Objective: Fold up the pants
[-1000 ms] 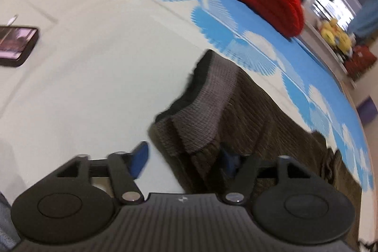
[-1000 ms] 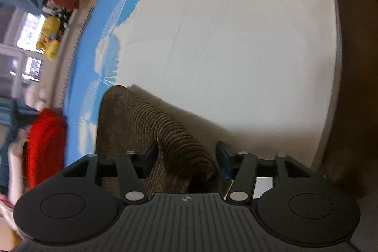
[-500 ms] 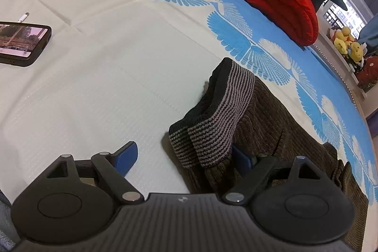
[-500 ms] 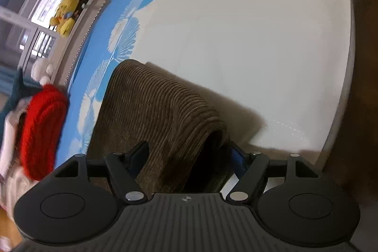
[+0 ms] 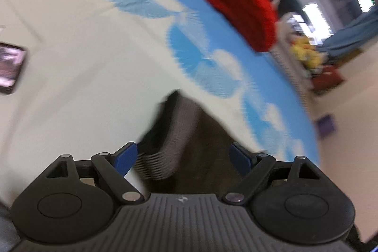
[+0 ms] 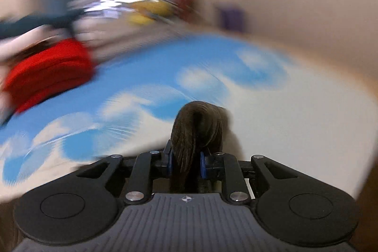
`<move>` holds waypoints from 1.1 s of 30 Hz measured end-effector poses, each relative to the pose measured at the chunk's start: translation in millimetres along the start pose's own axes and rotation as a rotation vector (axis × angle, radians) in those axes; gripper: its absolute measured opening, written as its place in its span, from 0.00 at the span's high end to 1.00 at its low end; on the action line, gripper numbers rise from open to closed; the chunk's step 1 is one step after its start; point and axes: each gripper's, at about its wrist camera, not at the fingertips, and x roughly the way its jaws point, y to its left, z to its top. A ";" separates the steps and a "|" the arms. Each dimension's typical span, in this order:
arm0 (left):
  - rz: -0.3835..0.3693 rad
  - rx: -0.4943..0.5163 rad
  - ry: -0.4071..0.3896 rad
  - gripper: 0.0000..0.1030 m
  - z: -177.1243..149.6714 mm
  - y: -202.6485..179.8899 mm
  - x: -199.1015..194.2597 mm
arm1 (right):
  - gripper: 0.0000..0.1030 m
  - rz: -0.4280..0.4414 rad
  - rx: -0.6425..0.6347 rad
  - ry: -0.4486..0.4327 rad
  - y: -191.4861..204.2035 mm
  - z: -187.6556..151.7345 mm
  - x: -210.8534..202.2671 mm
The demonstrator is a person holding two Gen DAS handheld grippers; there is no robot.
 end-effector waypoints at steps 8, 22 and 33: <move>-0.189 -0.106 0.033 0.11 13.4 35.4 12.6 | 0.79 0.555 -0.752 -0.101 238.3 -124.3 -73.1; -0.299 -0.094 0.042 0.10 14.3 36.6 16.9 | 0.81 0.594 -0.610 -0.199 239.5 -119.4 -90.8; -0.179 -0.044 0.048 0.09 12.0 44.3 17.3 | 0.38 0.766 -0.834 -0.138 250.4 -185.7 -108.1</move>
